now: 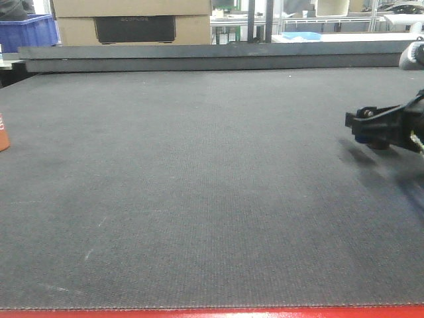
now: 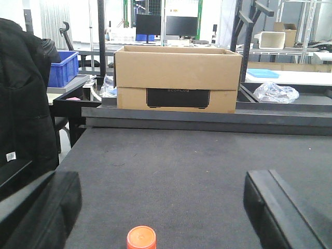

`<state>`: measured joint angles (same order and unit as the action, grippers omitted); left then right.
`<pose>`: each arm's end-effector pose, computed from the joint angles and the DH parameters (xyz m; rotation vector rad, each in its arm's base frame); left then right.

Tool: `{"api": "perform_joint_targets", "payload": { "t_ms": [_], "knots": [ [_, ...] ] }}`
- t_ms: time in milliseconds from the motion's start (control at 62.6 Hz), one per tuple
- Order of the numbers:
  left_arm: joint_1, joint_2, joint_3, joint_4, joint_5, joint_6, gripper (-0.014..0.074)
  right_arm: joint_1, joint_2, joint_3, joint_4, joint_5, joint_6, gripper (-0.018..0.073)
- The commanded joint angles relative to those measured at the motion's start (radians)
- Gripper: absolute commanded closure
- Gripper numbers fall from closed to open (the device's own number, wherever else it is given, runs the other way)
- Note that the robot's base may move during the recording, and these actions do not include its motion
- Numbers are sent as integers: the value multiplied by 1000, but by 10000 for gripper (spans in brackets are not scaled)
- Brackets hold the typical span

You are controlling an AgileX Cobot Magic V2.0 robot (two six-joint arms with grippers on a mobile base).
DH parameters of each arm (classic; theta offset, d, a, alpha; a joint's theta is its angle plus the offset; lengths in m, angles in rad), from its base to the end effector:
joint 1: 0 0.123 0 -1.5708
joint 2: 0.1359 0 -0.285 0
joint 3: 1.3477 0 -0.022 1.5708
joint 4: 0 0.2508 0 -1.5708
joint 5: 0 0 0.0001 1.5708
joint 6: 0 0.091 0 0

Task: Place cylindrical capacitor in blue bin on shelf
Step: 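Close left gripper on orange capacitor and right gripper on maroon capacitor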

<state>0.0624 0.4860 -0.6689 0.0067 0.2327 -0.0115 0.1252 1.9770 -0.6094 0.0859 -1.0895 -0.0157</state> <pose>0.0949 0.0061 0.3805 -0.0529 1.5327 0.0469 0.3273 0.0342 0.1157 -0.0338 1.7625 0.0414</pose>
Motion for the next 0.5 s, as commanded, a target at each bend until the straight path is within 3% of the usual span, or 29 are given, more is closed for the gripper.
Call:
{"api": "perform_joint_targets", "payload": {
  "t_ms": [0,128,303,479],
  "knots": [
    [-5,2,-3,-7,-17,1,58,-5,20,-7,-5,-18,-5,3],
    [-5,2,-3,-7,-17,1,58,-5,22,-7,-5,-18,-20,120],
    [-5,2,-3,-25,0,1,58,-5,22,-7,-5,-18,-20,455],
    [-5,6,-3,-15,50,3,58,-5,20,-7,-5,-18,-20,691]
  ]
}}
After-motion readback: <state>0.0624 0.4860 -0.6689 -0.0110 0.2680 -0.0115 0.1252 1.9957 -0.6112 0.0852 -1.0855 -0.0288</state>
